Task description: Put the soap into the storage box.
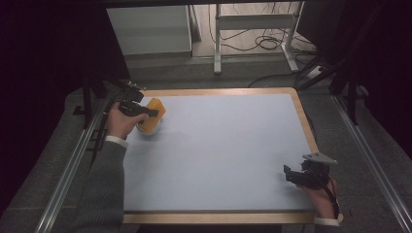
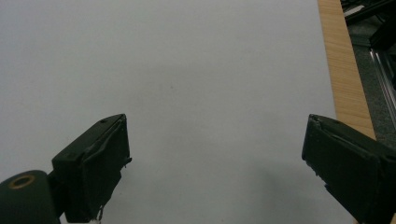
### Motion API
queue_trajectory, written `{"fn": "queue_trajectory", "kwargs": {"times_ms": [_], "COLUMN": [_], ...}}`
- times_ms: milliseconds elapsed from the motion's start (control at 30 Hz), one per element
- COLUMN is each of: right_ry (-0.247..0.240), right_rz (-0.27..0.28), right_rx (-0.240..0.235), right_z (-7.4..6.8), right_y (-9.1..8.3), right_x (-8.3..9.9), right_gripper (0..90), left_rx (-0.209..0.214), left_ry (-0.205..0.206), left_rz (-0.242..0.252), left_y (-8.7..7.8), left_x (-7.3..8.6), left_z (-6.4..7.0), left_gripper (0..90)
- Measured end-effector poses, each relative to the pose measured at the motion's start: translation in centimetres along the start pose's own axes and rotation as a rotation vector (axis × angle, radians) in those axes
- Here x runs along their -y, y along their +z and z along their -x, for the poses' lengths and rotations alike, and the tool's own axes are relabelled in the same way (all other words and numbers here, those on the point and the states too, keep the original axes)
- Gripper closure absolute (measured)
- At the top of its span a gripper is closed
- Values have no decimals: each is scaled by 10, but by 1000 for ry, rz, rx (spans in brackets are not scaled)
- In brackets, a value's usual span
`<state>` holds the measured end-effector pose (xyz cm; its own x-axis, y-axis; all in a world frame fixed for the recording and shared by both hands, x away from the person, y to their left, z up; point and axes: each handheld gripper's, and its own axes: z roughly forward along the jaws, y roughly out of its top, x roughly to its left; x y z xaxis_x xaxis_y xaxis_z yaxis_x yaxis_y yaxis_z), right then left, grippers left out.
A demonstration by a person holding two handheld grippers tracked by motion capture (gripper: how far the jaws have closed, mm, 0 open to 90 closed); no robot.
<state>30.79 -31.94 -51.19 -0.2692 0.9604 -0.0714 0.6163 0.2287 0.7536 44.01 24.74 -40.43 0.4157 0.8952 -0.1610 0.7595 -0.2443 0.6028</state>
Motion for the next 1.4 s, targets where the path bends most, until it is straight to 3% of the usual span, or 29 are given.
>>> {"fn": "queue_trajectory", "kwargs": {"times_ms": [633,1067,1400], "right_ry": [-1,-2,0], "right_rz": [-6,-6,-8], "right_rx": [6,8,10], "right_z": [0,1,2], "right_y": [1,1,0], "right_x": [1,2,2], "right_gripper": [75,75,75], "left_rx": [-29,-33,-34], "left_ry": [-86,-111,-167], "left_rz": [0,-22,-16], "left_y": [21,38,43], "left_x": [-11,-10,-6], "left_z": [-28,-37,-50], "left_gripper": [609,608,609]}}
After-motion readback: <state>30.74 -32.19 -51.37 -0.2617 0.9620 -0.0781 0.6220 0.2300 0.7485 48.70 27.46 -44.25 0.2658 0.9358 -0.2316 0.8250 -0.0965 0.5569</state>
